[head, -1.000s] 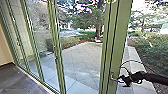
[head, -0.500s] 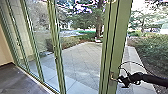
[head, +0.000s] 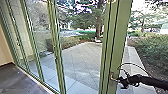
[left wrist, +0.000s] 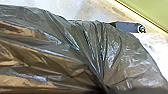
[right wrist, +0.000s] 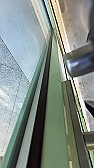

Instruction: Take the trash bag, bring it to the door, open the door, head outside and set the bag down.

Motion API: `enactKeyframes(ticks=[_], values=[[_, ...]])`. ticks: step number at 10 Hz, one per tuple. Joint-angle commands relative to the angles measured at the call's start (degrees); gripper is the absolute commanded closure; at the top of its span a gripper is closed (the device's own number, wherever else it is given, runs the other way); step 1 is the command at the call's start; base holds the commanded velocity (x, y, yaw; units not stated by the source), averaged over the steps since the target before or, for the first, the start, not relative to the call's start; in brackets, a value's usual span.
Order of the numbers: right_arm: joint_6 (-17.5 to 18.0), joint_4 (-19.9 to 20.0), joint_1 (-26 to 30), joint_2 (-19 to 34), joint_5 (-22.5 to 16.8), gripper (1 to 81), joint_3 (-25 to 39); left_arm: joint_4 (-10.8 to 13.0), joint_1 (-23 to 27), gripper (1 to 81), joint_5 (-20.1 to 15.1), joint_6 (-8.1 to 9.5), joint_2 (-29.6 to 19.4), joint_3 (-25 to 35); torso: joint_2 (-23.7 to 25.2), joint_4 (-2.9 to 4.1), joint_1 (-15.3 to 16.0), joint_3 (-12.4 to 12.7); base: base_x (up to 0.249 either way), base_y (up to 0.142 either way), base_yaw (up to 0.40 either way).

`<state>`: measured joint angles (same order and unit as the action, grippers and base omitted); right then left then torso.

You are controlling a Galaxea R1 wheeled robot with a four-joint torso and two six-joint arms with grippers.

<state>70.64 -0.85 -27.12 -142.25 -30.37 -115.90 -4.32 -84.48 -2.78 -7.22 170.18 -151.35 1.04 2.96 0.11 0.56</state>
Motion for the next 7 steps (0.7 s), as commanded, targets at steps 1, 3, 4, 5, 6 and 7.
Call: enactKeyframes(ticks=[1,3,4,5,6,7], values=[[-1.5,-0.2,5.7,-1.7,-12.3,1.0,-0.1,-0.5,3.1,81.1,-3.3,0.01,0.1,0.0,0.0,0.0,0.0,0.0,0.0,0.0,0.0],[-1.7,-0.3,5.4,-4.5,-13.8,1.0,-3.8,-0.5,3.0,81.1,-3.3,0.01,0.1,0.0,0.0,0.0,0.0,0.0,0.0,0.0,0.0],[-1.7,-0.8,4.7,-6.9,-13.8,1.0,-6.4,-0.5,2.9,81.1,-3.3,0.01,0.1,0.0,0.0,0.0,0.0,0.0,0.0,0.0,0.0],[-1.8,-0.7,3.7,-8.2,-13.8,1.0,-8.4,-0.5,2.8,81.1,-3.3,0.01,0.0,0.0,0.0,0.0,0.0,0.0,0.0,0.0,0.0],[-2.0,-0.5,2.6,-9.0,-13.5,1.0,-9.6,-0.5,2.8,81.1,-3.3,0.1,0.0,0.0,0.0,0.0,0.0,0.0,0.0,0.0,0.0],[-2.0,-0.4,1.2,-9.1,-12.6,1.0,-9.5,-0.5,2.8,81.1,-3.3,0.01,0.1,0.0,0.0,-0.02,0.0,0.0,0.0,0.0,0.0]])
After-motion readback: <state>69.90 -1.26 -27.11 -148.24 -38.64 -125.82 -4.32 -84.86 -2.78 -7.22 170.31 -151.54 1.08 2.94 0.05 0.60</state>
